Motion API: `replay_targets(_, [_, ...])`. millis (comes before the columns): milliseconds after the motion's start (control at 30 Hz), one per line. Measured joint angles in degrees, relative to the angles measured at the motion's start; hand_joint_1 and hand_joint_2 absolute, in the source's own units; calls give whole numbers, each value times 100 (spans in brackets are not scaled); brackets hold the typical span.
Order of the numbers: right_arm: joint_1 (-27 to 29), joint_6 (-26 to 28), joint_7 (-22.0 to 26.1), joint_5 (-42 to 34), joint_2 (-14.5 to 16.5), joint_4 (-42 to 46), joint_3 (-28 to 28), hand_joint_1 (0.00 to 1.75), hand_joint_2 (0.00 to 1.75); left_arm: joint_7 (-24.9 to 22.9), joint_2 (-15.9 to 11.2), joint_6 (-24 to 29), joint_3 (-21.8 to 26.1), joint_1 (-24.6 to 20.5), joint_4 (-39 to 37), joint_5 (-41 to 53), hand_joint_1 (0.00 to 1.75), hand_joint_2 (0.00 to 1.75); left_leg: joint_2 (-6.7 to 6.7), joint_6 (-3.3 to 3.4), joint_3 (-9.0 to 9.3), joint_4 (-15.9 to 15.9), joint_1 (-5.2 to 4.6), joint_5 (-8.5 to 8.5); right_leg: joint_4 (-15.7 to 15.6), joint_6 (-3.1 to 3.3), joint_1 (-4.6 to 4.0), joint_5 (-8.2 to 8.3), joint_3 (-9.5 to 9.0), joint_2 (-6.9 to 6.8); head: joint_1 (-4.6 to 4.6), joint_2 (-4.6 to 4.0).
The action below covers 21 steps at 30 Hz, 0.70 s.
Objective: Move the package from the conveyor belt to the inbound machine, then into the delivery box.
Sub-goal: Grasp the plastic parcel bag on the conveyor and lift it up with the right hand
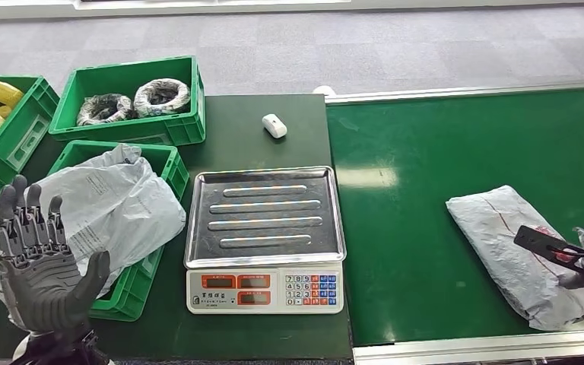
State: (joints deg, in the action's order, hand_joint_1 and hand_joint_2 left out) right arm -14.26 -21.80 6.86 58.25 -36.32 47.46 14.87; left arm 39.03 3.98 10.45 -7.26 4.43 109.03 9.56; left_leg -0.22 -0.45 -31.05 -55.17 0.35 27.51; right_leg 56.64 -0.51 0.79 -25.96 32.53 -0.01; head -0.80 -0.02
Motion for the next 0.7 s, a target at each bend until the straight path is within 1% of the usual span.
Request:
replay_targets(33, [143, -204, 191, -283, -12, 214, -35, 0, 175, 8, -7, -5, 14, 4, 6, -22, 0, 175, -5, 0, -1, 0, 0, 0, 0, 0, 0, 0, 1, -1, 1, -1])
replay_targets(100, [417, -471, 351, -644, -20, 637, -95, 0, 175, 22, -21, -16, 52, 7, 14, -59, 0, 175, -9, 0, -2, 0, 1, 0, 0, -2, -1, -2, 2, -3, 3, 0])
replay_targets(167, [609, -573, 396, -775, -27, 965, -134, 0, 175, 29, -34, -21, 83, 7, 18, -76, 0, 175, -9, 0, -3, 1, 1, 0, 0, -3, -1, -3, 2, -4, 2, 0])
replay_targets(300, [951, -827, 650, -1115, -71, 1609, -234, 0, 175, 31, -64, -58, 122, 1, 28, -130, 0, 175, -6, 0, -3, 1, 1, 0, 0, -3, -1, -3, 1, -3, 1, -1])
replay_targets(467, [1325, -1021, 639, -1408, -57, 2538, -478, 0, 175, 19, -90, -86, 196, 22, 99, -153, 0, 175, -7, 0, -1, 1, 1, 0, 0, -3, -1, -3, 1, -3, 1, 1])
replay_targets(700, [1615, -1063, 639, -1514, -55, 3246, -773, 0, 175, 21, -113, -81, 226, 53, 115, -147, 0, 175, -7, 0, -1, 1, 0, 0, 0, -3, -1, -3, 1, -2, 1, 0])
